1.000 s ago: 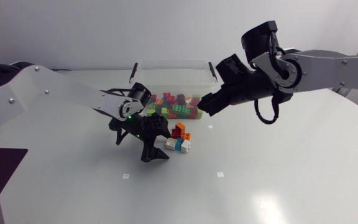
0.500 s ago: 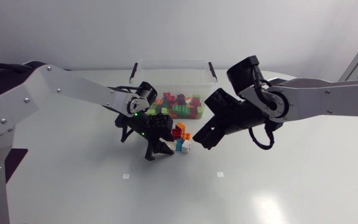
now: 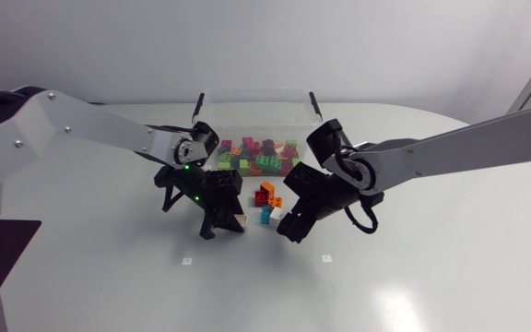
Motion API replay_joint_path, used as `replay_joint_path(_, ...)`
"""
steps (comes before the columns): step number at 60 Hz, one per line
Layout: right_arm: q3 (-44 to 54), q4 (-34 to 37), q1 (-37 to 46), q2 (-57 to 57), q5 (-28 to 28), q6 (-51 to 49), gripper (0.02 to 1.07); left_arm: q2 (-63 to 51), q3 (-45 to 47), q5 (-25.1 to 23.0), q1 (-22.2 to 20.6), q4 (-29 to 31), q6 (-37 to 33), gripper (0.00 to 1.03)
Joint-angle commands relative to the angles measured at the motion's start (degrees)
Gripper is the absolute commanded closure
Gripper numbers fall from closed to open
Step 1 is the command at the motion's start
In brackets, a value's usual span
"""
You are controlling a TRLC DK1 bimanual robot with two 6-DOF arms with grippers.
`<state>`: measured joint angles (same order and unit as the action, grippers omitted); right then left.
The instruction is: Place the duplo bricks in the container
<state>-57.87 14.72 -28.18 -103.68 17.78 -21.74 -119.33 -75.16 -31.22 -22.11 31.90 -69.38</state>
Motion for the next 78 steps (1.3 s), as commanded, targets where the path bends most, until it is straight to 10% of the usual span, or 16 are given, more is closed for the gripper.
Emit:
replay_joint_path(1, -1.46, -0.57, -0.56, -1.88, -0.11, -1.55, 0.21, 3.84, 2.38, -0.07, 1.1, 1.15, -2.07, 0.8)
replay_joint_path(22, -6.47, -0.48, -1.96, -7.15, -1.96, -2.96, 0.23, 13.86, 6.25, 0.11, 5.15, 3.17, -1.63, 0.8)
replay_joint_path(78, -6.56, -3.03, -0.03, -8.91, -2.58, -5.07, 0.89, 20.8, -4.65, 0.99, 2.33, 1.15, 13.13, 0.8)
